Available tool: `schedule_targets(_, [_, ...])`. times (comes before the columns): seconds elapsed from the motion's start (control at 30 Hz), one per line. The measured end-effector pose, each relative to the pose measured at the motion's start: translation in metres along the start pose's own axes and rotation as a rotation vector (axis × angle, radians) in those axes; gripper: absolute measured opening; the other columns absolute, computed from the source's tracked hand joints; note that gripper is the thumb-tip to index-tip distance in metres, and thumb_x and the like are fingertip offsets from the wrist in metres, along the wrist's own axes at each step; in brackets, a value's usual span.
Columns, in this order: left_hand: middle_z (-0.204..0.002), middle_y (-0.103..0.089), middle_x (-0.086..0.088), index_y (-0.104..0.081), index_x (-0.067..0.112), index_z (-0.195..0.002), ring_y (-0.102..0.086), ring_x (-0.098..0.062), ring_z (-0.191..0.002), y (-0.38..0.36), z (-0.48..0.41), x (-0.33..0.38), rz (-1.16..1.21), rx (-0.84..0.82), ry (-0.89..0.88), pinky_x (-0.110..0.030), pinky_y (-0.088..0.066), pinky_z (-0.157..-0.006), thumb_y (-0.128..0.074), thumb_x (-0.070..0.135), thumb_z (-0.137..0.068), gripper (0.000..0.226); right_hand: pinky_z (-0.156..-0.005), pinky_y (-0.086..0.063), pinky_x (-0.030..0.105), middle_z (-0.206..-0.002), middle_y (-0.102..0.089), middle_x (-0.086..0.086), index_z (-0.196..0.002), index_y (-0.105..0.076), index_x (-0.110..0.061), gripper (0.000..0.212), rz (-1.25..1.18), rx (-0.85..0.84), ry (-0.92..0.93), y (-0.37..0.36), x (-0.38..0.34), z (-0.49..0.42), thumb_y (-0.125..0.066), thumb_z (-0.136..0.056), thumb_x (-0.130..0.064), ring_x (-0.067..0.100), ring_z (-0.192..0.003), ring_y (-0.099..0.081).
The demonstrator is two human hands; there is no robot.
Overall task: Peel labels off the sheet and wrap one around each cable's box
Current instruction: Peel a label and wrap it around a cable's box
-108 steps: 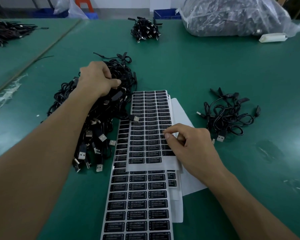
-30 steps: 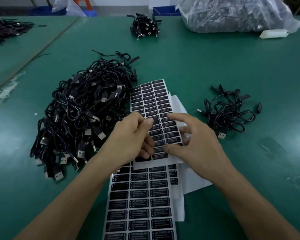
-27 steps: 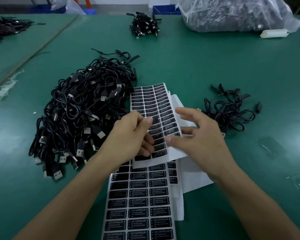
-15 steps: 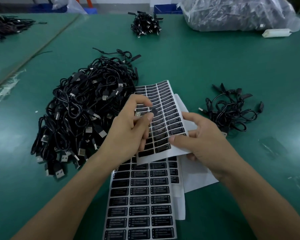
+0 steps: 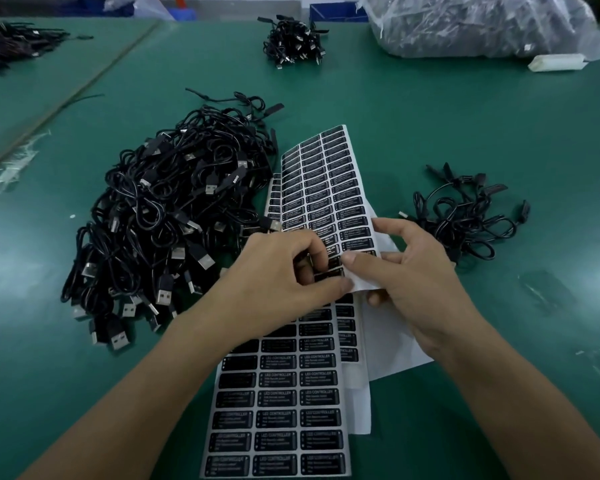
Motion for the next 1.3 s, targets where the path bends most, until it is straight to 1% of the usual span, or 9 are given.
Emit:
schedule_targets(0.3, [-0.059, -0.063, -0.001, -0.071, 0.024, -0.074, -0.046, -0.002, -0.045, -0.006, 0.000, 0.002, 0.038, -0.044, 0.012, -0.016, -0.039, -0.044, -0.080, 0.035, -0.082, 0.016, -0.043, -0.044, 0.013, -0.080, -0.077, 0.004, -0.120, -0.056, -0.023, 0.043, 0.023, 0.038, -0.012, -0.003, 0.005, 0.000, -0.079, -0.084, -0.015, 0.004, -0.054, -0.066])
schedule_targets(0.47, [-0.053, -0.058, 0.010, -0.070, 0.024, -0.070, -0.046, -0.001, -0.044, -0.006, 0.001, -0.001, 0.063, -0.053, 0.058, -0.013, -0.037, -0.045, -0.078, 0.032, -0.082, 0.016, -0.045, -0.044, 0.011, -0.080, -0.077, 0.002, -0.120, -0.055, -0.025, 0.042, 0.041, 0.033, -0.007, -0.006, 0.007, 0.000, -0.078, -0.086, -0.017, 0.004, -0.056, -0.067])
schedule_targets(0.6, [-0.055, -0.063, 0.006, -0.069, 0.024, -0.066, -0.049, -0.005, -0.046, -0.007, -0.001, -0.004, 0.087, -0.072, 0.110, -0.021, -0.040, -0.046, -0.074, 0.028, -0.084, 0.018, -0.045, -0.044, 0.012, -0.082, -0.078, 0.005, -0.121, -0.055, -0.023, 0.043, 0.044, 0.024, -0.012, -0.006, 0.008, 0.000, -0.079, -0.085, -0.017, 0.006, -0.058, -0.069])
schedule_targets(0.77, [-0.065, -0.069, -0.001, -0.072, 0.026, -0.072, -0.058, -0.024, -0.055, -0.004, -0.003, -0.006, 0.110, -0.055, 0.147, -0.037, -0.048, -0.052, -0.069, 0.031, -0.081, 0.011, -0.051, -0.049, 0.016, -0.084, -0.078, 0.004, -0.122, -0.054, -0.022, 0.043, 0.030, 0.008, -0.027, -0.006, 0.008, 0.000, -0.077, -0.086, -0.017, 0.013, -0.068, -0.074])
schedule_targets(0.87, [-0.058, -0.065, 0.005, -0.073, 0.023, -0.072, -0.051, -0.010, -0.049, -0.002, -0.003, -0.006, 0.126, -0.083, 0.142, -0.023, -0.042, -0.046, -0.068, 0.017, -0.088, 0.018, -0.048, -0.047, 0.014, -0.083, -0.078, 0.002, -0.122, -0.053, -0.024, 0.044, 0.043, 0.022, -0.025, -0.005, 0.007, 0.001, -0.078, -0.086, -0.018, 0.008, -0.065, -0.072])
schedule_targets(0.97, [-0.052, -0.058, 0.008, -0.072, 0.017, -0.073, -0.046, -0.004, -0.044, 0.003, -0.003, -0.006, 0.224, -0.097, 0.178, -0.016, -0.038, -0.043, -0.066, 0.012, -0.091, 0.019, -0.051, -0.045, 0.019, -0.079, -0.073, 0.000, -0.124, -0.050, -0.032, 0.052, 0.143, 0.070, 0.000, -0.002, 0.006, 0.002, -0.081, -0.083, -0.025, -0.002, -0.055, -0.062])
schedule_targets(1.13, [-0.050, -0.049, 0.003, -0.066, 0.007, -0.074, -0.031, -0.006, -0.035, 0.028, -0.005, -0.013, 0.594, 0.064, 0.270, -0.013, -0.023, -0.033, -0.061, 0.010, -0.092, 0.019, -0.081, -0.055, 0.040, -0.093, -0.073, 0.003, -0.131, -0.037, -0.046, 0.069, 0.394, 0.060, 0.086, 0.000, 0.000, 0.008, -0.082, -0.080, -0.031, 0.019, -0.087, -0.071])
schedule_targets(1.2, [-0.050, -0.049, 0.003, -0.064, 0.009, -0.071, -0.030, -0.006, -0.034, 0.034, -0.006, -0.012, 0.675, 0.115, 0.247, -0.013, -0.022, -0.033, -0.063, 0.013, -0.091, 0.020, -0.078, -0.055, 0.035, -0.097, -0.069, 0.001, -0.131, -0.036, -0.048, 0.070, 0.464, -0.004, 0.067, -0.005, 0.000, 0.009, -0.082, -0.079, -0.035, 0.016, -0.088, -0.068])
schedule_targets(1.3, [-0.050, -0.051, 0.003, -0.069, 0.023, -0.063, -0.032, -0.007, -0.034, 0.028, -0.007, -0.007, 0.704, 0.106, 0.217, -0.014, -0.023, -0.034, -0.064, 0.014, -0.089, 0.028, -0.061, -0.043, 0.026, -0.086, -0.062, -0.004, -0.132, -0.034, -0.052, 0.074, 0.652, -0.132, 0.065, -0.012, 0.001, 0.013, -0.082, -0.075, -0.047, 0.011, -0.075, -0.059])
Point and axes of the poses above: each hand's wrist, its own z-axis away from the middle knuckle, its own y-axis out of the back of the hand, x = y × z, the point moved 5 cm from there along -z, towards the middle knuckle
